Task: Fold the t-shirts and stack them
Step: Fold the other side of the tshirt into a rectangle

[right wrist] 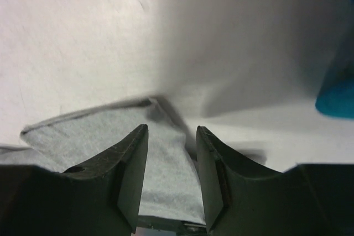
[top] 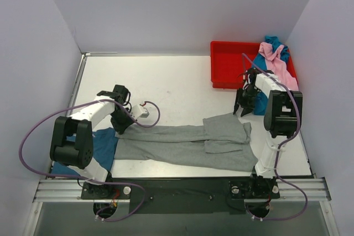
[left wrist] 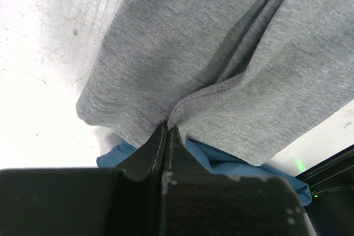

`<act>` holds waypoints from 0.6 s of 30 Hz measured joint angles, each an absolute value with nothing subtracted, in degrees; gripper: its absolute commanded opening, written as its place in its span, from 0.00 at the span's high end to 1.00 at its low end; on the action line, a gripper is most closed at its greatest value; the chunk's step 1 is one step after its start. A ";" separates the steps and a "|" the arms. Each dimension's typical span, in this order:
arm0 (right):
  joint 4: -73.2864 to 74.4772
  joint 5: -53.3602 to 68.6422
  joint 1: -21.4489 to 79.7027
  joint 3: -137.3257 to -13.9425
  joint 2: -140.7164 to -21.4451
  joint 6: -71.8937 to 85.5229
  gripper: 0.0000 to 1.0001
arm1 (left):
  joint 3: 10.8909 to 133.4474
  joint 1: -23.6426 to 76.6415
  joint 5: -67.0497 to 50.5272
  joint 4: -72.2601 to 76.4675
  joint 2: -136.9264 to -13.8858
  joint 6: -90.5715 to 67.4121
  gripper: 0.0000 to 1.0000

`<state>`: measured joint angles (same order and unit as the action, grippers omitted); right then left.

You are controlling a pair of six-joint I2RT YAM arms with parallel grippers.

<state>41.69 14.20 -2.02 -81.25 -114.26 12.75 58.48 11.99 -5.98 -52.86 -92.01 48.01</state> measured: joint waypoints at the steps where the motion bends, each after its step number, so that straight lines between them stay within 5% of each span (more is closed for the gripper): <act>1: 41.15 14.44 -1.80 -82.24 -115.28 12.25 0.64 | 58.48 12.03 -5.96 -52.82 -92.05 47.97 1.00; 8: 41.08 14.66 -0.58 -85.01 -118.41 11.57 0.68 | 58.50 12.08 -5.72 -52.62 -92.33 47.22 1.00; 14: 42.22 14.83 1.19 -86.06 -118.93 11.99 1.00 | 59.00 12.08 -5.41 -52.75 -92.73 47.16 1.00; 18: 42.33 15.75 1.32 -86.06 -118.87 11.84 1.00 | 60.03 12.08 -5.34 -52.73 -92.73 47.16 1.00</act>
<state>42.33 15.75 1.32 -86.06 -118.87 11.84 60.03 12.08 -5.34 -52.73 -92.73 47.16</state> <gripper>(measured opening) 0.007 0.023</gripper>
